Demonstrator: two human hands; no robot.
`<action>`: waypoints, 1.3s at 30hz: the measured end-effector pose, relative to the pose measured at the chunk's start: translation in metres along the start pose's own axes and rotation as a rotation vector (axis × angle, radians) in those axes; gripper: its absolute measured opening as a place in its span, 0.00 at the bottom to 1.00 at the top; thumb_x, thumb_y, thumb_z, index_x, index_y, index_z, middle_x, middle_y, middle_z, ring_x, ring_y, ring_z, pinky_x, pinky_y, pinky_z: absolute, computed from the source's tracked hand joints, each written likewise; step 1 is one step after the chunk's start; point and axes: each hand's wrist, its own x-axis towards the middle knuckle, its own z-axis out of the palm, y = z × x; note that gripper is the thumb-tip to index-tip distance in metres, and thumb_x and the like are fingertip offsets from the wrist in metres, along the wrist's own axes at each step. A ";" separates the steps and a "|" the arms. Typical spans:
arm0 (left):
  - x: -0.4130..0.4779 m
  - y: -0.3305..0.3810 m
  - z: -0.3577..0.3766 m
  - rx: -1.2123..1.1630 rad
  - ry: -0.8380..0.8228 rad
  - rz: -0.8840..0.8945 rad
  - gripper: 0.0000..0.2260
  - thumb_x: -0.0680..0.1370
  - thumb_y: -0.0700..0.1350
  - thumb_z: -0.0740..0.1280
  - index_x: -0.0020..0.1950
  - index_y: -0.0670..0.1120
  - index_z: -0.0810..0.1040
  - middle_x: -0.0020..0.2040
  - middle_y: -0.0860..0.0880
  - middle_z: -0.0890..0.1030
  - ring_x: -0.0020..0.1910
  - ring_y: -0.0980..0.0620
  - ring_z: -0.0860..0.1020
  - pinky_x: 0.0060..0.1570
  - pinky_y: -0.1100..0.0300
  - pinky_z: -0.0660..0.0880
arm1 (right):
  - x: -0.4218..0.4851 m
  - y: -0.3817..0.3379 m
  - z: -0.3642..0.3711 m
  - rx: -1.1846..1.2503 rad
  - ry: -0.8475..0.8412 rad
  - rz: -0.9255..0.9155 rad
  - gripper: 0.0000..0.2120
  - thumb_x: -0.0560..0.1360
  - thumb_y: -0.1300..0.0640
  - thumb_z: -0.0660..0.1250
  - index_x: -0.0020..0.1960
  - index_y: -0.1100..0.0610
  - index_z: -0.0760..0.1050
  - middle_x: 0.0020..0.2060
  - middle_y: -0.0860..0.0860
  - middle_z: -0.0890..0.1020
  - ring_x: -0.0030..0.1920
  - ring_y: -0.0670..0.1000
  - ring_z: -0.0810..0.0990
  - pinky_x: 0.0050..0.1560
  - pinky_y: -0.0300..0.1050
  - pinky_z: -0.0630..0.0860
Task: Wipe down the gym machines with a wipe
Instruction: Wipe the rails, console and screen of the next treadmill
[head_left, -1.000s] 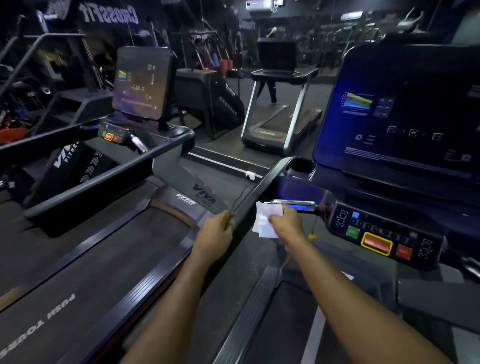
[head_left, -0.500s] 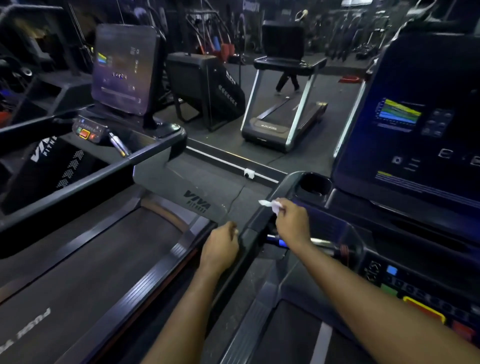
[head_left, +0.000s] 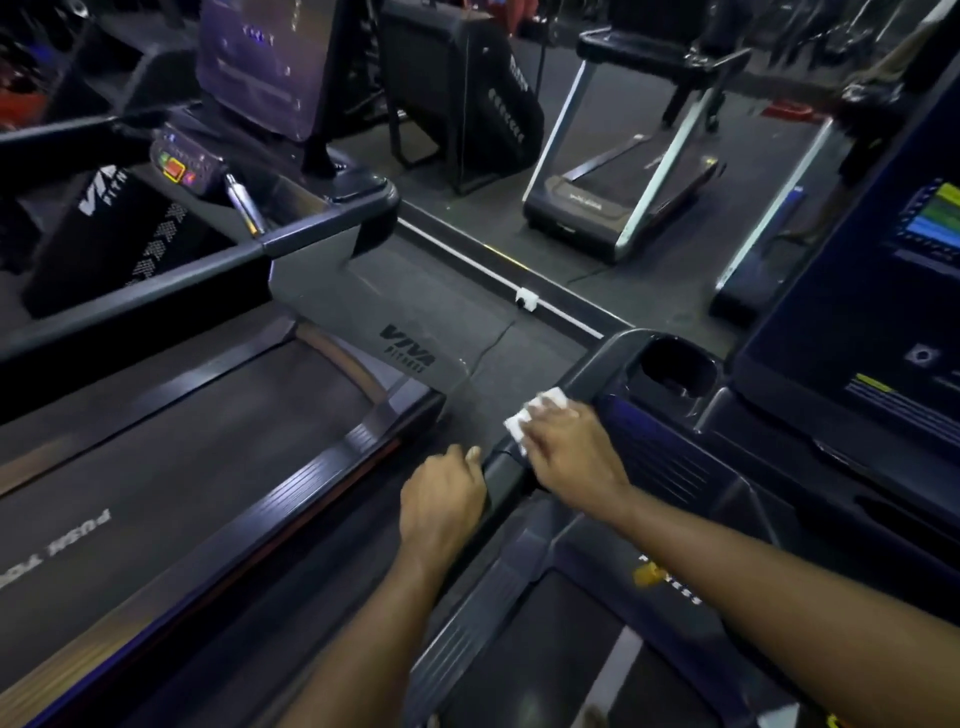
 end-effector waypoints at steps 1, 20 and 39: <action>-0.001 0.000 0.001 0.001 -0.003 -0.011 0.20 0.85 0.56 0.51 0.50 0.46 0.77 0.47 0.43 0.83 0.48 0.40 0.81 0.42 0.51 0.71 | -0.007 -0.006 0.003 0.058 -0.023 -0.111 0.13 0.80 0.51 0.61 0.55 0.54 0.81 0.58 0.49 0.83 0.63 0.51 0.79 0.64 0.49 0.73; -0.004 0.001 -0.003 -0.014 -0.044 -0.074 0.19 0.85 0.56 0.53 0.42 0.48 0.74 0.35 0.52 0.75 0.36 0.50 0.74 0.38 0.53 0.71 | 0.012 0.021 0.012 0.323 -0.046 0.100 0.17 0.81 0.57 0.62 0.66 0.59 0.80 0.66 0.54 0.80 0.70 0.54 0.74 0.75 0.44 0.61; -0.007 0.001 -0.006 0.008 -0.074 -0.014 0.19 0.86 0.55 0.50 0.41 0.50 0.72 0.35 0.51 0.76 0.35 0.52 0.75 0.38 0.53 0.70 | 0.016 0.057 0.015 0.347 -0.053 0.238 0.19 0.82 0.58 0.62 0.72 0.58 0.75 0.72 0.54 0.75 0.76 0.54 0.67 0.78 0.44 0.56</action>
